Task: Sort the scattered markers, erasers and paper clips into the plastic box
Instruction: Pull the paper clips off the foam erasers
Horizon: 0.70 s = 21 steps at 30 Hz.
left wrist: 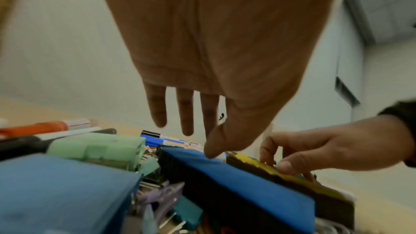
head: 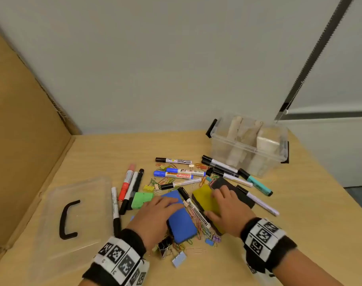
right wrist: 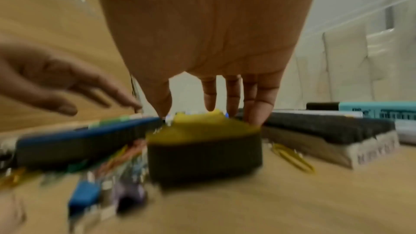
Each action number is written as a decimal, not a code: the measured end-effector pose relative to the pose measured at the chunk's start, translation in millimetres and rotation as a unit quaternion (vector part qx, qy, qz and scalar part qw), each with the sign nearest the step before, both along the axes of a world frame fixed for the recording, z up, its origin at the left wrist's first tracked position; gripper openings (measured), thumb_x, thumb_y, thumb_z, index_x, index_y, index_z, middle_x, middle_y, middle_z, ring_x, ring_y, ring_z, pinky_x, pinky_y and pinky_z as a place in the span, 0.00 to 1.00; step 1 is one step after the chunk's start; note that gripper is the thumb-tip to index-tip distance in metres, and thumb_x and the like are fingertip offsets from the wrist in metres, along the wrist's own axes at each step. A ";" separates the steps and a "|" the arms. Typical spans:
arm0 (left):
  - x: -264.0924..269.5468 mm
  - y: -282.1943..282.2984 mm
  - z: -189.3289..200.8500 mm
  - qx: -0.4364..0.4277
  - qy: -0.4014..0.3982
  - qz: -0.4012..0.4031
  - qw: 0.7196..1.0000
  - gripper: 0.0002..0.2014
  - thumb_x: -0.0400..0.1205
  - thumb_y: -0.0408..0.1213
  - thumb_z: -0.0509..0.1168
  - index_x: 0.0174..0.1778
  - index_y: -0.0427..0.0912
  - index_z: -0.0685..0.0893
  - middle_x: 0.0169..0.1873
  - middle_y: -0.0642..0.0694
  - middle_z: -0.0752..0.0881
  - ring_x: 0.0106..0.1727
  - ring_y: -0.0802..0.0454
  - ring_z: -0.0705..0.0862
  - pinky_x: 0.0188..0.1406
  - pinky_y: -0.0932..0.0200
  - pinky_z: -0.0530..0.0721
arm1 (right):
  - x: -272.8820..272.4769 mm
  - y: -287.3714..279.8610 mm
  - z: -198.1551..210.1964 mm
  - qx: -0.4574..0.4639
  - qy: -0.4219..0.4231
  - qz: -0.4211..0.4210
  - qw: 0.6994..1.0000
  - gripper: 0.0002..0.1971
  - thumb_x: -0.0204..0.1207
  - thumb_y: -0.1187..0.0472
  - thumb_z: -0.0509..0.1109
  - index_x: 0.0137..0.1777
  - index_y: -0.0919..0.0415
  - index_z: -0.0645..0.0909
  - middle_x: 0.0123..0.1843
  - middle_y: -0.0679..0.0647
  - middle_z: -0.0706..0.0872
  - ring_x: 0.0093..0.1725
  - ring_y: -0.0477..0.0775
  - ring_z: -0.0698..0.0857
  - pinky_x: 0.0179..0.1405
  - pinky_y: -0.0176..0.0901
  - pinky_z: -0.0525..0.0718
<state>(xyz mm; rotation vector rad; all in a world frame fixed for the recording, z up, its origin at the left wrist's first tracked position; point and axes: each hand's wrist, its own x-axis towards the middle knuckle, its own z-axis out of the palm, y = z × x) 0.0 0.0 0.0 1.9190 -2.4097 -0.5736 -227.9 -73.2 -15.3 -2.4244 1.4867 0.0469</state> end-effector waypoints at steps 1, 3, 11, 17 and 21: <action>-1.8 -3.8 -0.6 0.007 -0.024 -0.017 1.000 0.34 0.82 0.25 0.53 0.80 0.61 0.59 0.82 0.58 0.55 0.82 0.50 0.51 0.81 0.49 0.52 | 1.8 0.8 -2.1 -0.002 0.019 -0.003 1.000 0.29 0.77 0.36 0.59 0.72 0.51 0.62 0.67 0.50 0.66 0.61 0.50 0.71 0.55 0.42 0.81; -5.1 -9.0 -5.3 0.012 -0.068 -0.051 0.996 0.35 0.81 0.25 0.54 0.80 0.61 0.58 0.83 0.57 0.50 0.84 0.47 0.45 0.82 0.44 0.44 | 3.7 1.1 -7.9 -0.008 0.040 -0.006 0.999 0.31 0.78 0.36 0.58 0.74 0.53 0.61 0.69 0.53 0.66 0.63 0.52 0.72 0.55 0.43 0.82; -18.8 -24.3 -2.4 0.058 -0.133 -0.061 0.988 0.35 0.81 0.25 0.57 0.81 0.58 0.57 0.83 0.54 0.51 0.81 0.43 0.55 0.78 0.45 0.61 | 7.0 -12.8 -18.5 -0.037 0.026 0.029 0.999 0.27 0.78 0.40 0.58 0.71 0.56 0.63 0.67 0.55 0.69 0.61 0.54 0.73 0.53 0.44 0.80; -38.6 -32.6 5.0 0.072 -0.197 -0.057 0.976 0.32 0.82 0.23 0.55 0.80 0.54 0.60 0.83 0.49 0.56 0.75 0.36 0.66 0.69 0.44 0.73 | -10.1 -34.7 -4.2 0.120 -0.184 -0.016 0.975 0.22 0.77 0.43 0.64 0.65 0.50 0.65 0.57 0.49 0.74 0.47 0.46 0.79 0.41 0.36 0.78; -43.7 -35.8 4.4 0.076 -0.205 -0.044 0.975 0.31 0.83 0.26 0.56 0.80 0.54 0.60 0.82 0.50 0.57 0.75 0.38 0.65 0.66 0.43 0.76 | -25.2 -47.7 15.1 0.292 -0.396 -0.082 0.866 0.14 0.83 0.57 0.61 0.66 0.54 0.66 0.47 0.53 0.81 0.36 0.47 0.87 0.41 0.43 0.88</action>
